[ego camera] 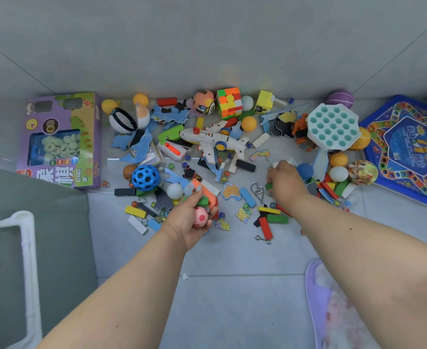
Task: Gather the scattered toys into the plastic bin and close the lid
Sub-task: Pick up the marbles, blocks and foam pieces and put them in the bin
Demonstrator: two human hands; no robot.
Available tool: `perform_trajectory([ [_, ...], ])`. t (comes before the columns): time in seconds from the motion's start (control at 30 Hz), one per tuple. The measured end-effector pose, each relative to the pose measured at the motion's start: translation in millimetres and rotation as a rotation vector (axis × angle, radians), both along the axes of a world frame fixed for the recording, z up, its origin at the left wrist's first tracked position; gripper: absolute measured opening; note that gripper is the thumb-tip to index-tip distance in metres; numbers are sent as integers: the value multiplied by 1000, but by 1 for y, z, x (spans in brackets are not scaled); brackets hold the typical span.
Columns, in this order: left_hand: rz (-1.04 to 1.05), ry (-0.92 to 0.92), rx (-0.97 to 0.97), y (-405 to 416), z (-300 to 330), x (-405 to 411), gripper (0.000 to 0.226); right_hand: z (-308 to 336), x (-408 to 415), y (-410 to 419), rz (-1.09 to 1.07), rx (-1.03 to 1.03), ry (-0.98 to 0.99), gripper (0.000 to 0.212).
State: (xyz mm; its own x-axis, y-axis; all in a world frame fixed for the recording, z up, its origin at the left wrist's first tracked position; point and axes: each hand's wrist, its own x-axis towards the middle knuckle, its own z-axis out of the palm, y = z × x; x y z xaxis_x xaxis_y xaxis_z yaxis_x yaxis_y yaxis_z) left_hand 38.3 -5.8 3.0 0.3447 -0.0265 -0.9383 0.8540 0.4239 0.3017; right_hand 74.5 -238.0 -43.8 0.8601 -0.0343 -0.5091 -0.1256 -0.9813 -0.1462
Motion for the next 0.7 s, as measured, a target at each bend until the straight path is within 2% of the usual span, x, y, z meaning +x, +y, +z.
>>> perform_trajectory([
  [0.13,-10,-4,10,1,2,1,50,6,7,4,89,-28,-39,24],
  [0.3,-11,-12,16,3,3,2,54,22,5,33,22,54,-32,28],
  [0.4,-8,-12,13,3,5,1,54,19,-1,48,-20,69,32,32],
  [0.5,-1,-2,16,4,4,0,52,12,-4,53,61,-29,139,41],
  [0.57,5,1,14,4,5,0,50,8,-3,55,94,-53,160,40],
  [0.7,5,0,10,3,3,2,50,10,1,57,49,78,105,37],
])
